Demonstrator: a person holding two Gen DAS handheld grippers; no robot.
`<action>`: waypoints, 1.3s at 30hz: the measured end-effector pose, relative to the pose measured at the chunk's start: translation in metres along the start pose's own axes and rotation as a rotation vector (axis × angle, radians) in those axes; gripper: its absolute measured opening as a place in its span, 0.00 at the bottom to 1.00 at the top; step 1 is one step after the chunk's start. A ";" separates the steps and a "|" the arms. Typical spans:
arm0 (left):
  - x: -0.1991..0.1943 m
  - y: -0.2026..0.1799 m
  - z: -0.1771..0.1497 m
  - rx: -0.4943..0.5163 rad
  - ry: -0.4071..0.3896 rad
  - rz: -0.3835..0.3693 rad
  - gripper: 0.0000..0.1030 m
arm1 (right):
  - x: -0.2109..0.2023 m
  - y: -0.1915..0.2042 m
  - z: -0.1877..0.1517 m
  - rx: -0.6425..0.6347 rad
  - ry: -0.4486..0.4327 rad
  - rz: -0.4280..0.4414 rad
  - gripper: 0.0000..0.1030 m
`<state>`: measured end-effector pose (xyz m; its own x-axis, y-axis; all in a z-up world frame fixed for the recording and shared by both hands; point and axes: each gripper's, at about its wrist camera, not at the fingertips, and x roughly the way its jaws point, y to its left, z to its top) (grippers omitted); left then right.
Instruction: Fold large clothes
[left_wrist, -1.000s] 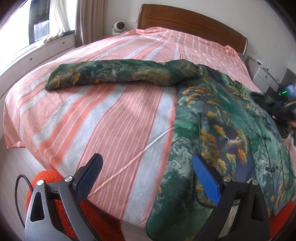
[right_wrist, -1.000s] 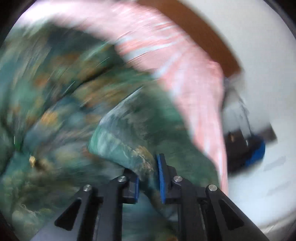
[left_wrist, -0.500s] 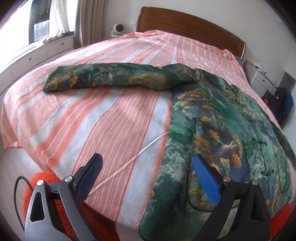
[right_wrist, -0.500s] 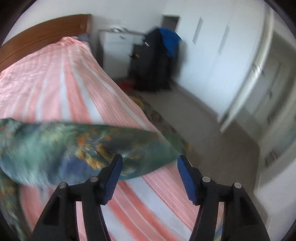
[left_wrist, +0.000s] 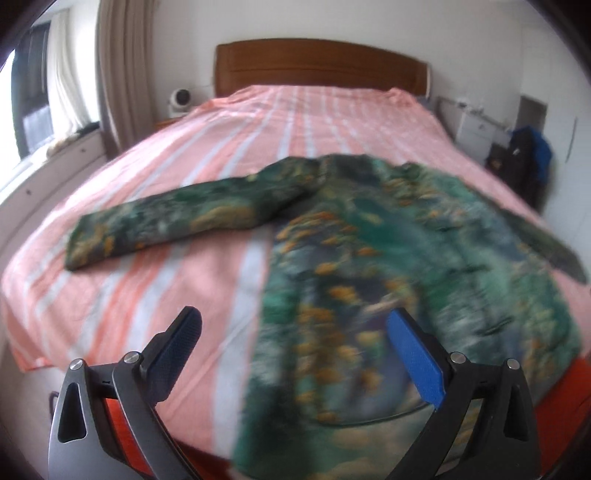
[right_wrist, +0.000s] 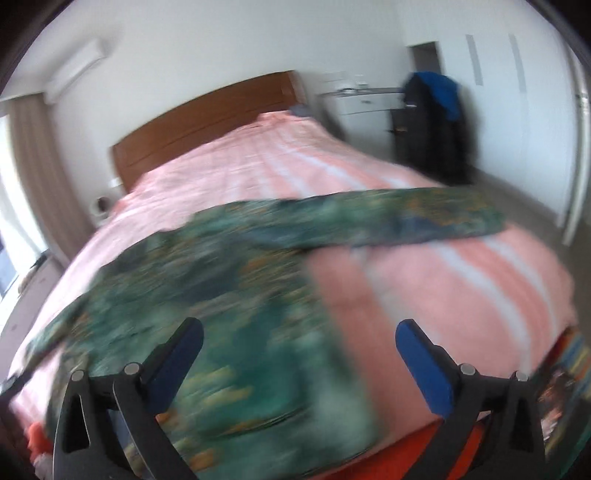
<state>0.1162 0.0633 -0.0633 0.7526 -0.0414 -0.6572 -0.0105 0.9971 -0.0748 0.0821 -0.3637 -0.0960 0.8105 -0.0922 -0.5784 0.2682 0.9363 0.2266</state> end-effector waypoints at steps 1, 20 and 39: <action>-0.001 -0.003 0.002 -0.019 -0.009 -0.017 0.98 | 0.009 0.011 -0.004 -0.016 0.001 0.015 0.99; 0.029 -0.015 -0.039 -0.010 0.074 0.110 0.99 | 0.033 0.089 -0.065 -0.310 0.060 0.102 0.99; 0.010 -0.003 -0.011 -0.050 -0.033 0.076 0.99 | 0.032 0.073 -0.057 -0.297 0.002 0.004 0.99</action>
<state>0.1163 0.0594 -0.0780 0.7696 0.0371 -0.6375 -0.1008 0.9928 -0.0640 0.0979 -0.2784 -0.1427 0.8100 -0.0874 -0.5798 0.1001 0.9949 -0.0102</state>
